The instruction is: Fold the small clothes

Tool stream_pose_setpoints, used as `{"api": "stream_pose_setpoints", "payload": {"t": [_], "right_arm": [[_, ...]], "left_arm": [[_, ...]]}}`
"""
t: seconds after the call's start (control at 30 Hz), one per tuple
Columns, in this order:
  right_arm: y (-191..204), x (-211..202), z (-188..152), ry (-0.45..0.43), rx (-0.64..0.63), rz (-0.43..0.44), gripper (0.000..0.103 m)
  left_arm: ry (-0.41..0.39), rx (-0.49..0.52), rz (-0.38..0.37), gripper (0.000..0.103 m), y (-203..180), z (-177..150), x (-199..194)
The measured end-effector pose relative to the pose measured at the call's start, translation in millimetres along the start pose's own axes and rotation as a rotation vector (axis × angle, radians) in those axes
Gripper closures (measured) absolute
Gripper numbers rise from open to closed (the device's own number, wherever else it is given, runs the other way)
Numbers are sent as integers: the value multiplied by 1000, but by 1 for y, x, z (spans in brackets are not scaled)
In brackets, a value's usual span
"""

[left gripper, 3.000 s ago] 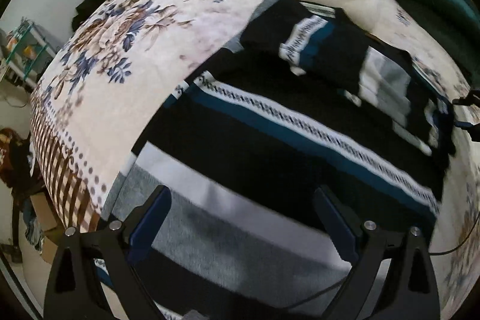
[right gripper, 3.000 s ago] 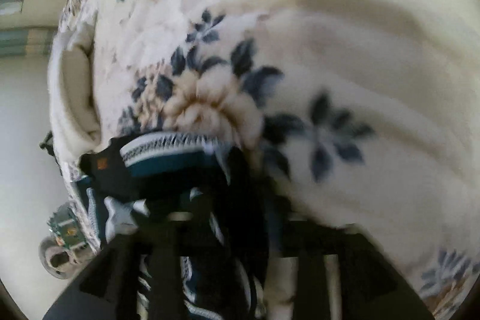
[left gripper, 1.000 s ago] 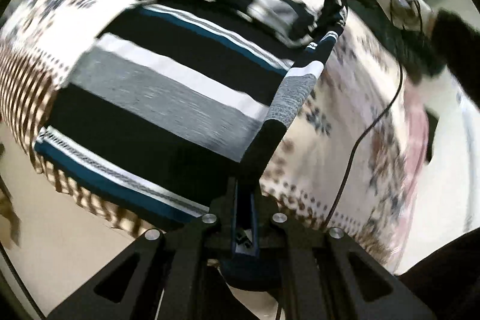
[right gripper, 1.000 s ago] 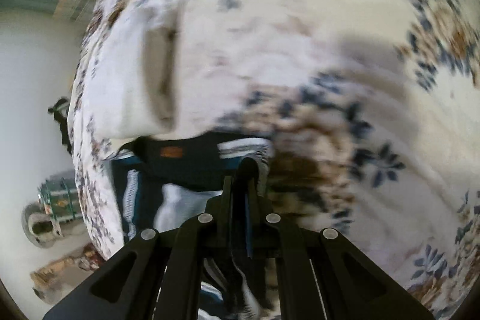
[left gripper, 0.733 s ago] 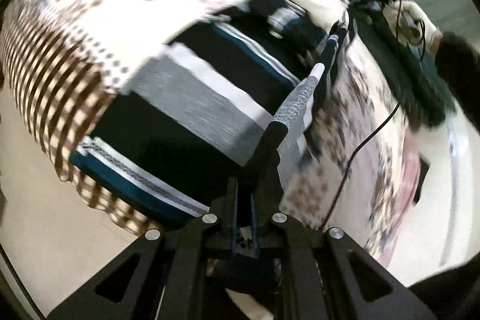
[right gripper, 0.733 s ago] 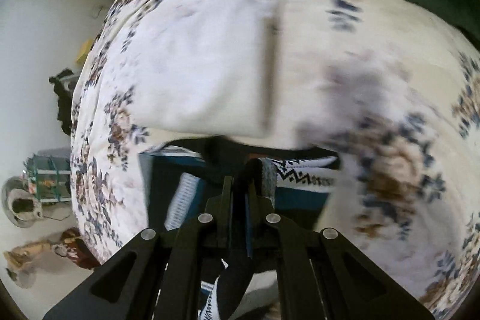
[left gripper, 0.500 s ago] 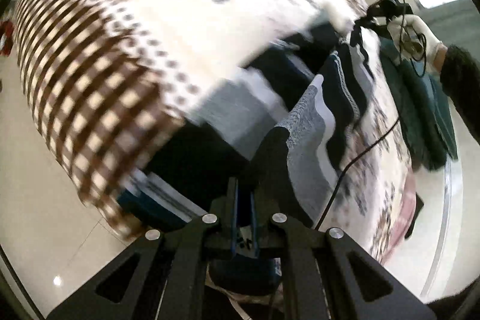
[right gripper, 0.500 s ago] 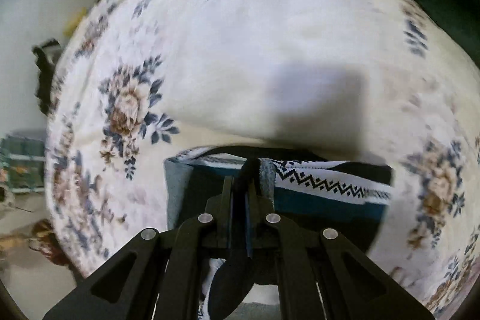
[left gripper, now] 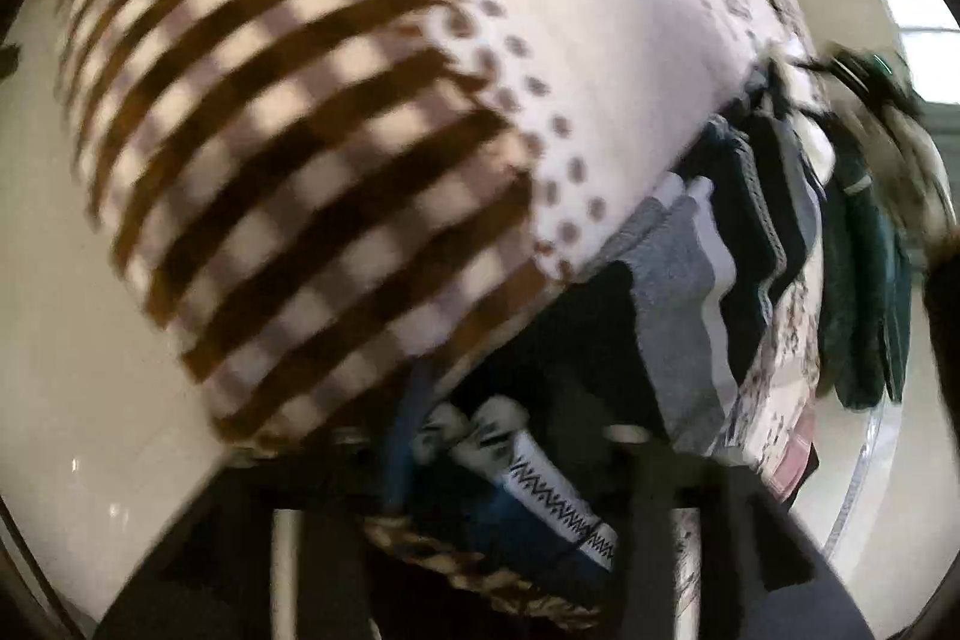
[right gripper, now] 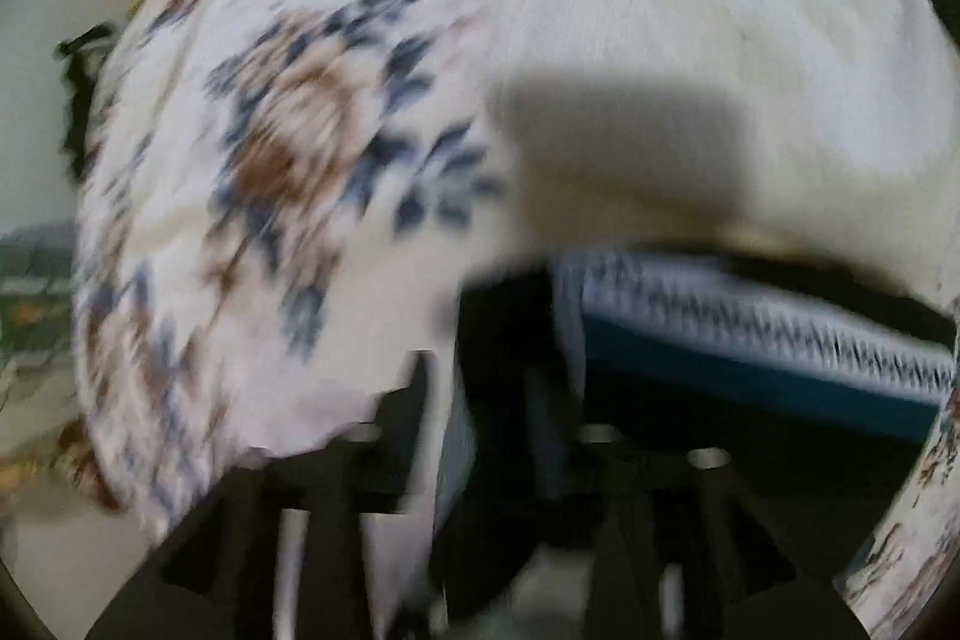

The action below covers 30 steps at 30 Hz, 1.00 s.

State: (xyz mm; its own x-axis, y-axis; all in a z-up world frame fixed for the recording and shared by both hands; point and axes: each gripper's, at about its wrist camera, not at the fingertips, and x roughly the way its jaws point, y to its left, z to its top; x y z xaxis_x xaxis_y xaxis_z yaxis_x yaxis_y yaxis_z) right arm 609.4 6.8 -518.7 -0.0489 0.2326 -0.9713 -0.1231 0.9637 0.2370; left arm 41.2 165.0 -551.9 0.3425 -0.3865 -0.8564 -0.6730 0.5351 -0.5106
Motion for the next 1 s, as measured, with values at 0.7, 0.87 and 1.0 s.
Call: {"api": "stream_pose_setpoints", "payload": {"t": [0.7,0.87,1.0], "right_arm": [[-202,-10,-293,16,358,315,32],[-230,-29,-233,-109,470,363,24],[-239,-41,-164,-173,474,300,24]], "left_arm": [[-147,372,-18,22,-216,115,11],[-104,477,-87,22,-304,194,83],[-16,583,-76,22,-368,250,156]]}}
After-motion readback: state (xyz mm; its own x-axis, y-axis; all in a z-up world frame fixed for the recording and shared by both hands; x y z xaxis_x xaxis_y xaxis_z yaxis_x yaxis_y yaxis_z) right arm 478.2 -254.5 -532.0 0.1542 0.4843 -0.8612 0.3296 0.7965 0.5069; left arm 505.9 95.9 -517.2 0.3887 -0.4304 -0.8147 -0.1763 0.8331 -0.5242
